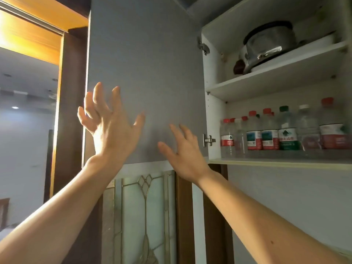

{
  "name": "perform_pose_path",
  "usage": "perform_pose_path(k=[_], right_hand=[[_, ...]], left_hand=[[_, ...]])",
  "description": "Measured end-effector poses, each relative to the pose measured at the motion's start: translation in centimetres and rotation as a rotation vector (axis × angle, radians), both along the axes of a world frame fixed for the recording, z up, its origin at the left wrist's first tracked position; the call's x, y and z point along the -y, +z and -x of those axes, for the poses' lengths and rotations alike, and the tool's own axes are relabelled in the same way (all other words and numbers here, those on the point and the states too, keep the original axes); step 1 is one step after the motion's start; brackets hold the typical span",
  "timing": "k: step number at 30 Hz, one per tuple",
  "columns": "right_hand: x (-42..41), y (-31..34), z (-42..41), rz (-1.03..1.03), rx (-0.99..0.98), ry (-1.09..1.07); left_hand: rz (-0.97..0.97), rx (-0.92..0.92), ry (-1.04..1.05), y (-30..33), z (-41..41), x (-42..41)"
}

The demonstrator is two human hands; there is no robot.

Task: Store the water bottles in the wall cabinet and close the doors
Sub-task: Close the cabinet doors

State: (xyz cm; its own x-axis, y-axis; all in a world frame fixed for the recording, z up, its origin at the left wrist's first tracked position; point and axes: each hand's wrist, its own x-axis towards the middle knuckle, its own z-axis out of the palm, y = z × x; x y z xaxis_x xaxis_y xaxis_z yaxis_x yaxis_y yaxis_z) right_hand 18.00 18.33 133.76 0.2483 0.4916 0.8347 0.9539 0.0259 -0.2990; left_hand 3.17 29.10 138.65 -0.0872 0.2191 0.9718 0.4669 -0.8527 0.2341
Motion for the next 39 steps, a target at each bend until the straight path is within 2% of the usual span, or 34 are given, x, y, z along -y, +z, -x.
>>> perform_pose_path(k=[2,6,12,16,21,24,26,29,33,39], right_hand=[[-2.6,-0.4,1.1,0.047,-0.027,0.034],[-5.1,-0.5,1.7,0.085,-0.055,0.059],[-1.5,1.3,2.2,-0.063,-0.001,0.085],[3.9,3.0,2.9,-0.212,0.051,0.129],[11.0,4.1,3.7,-0.332,0.066,0.161],[15.0,4.4,4.0,-0.349,0.042,0.213],[17.5,4.4,4.1,-0.349,0.077,0.154],[21.0,4.5,3.4,-0.382,0.168,-0.086],[25.4,4.9,1.4,-0.408,0.19,-0.298],[29.2,4.5,-4.4,-0.269,0.265,-0.725]], left_hand=[[0.078,-0.023,-0.012,0.1,0.6,-1.5],[0.084,-0.025,-0.019,0.4,1.2,-1.9],[-0.04,-0.004,-0.229,-0.3,3.2,1.7],[-0.264,0.039,-0.547,-0.1,3.7,5.1],[-0.195,-0.052,-1.256,0.7,-0.3,9.3],[-0.17,-0.095,-1.463,0.9,-4.5,11.2],[-0.148,-0.131,-1.488,0.6,-7.7,12.6],[-0.111,-0.181,-1.401,-0.3,-12.4,14.7],[-0.062,-0.147,-1.352,-1.2,-17.7,17.4],[-0.098,-0.178,-1.209,-1.6,-24.0,20.7]])
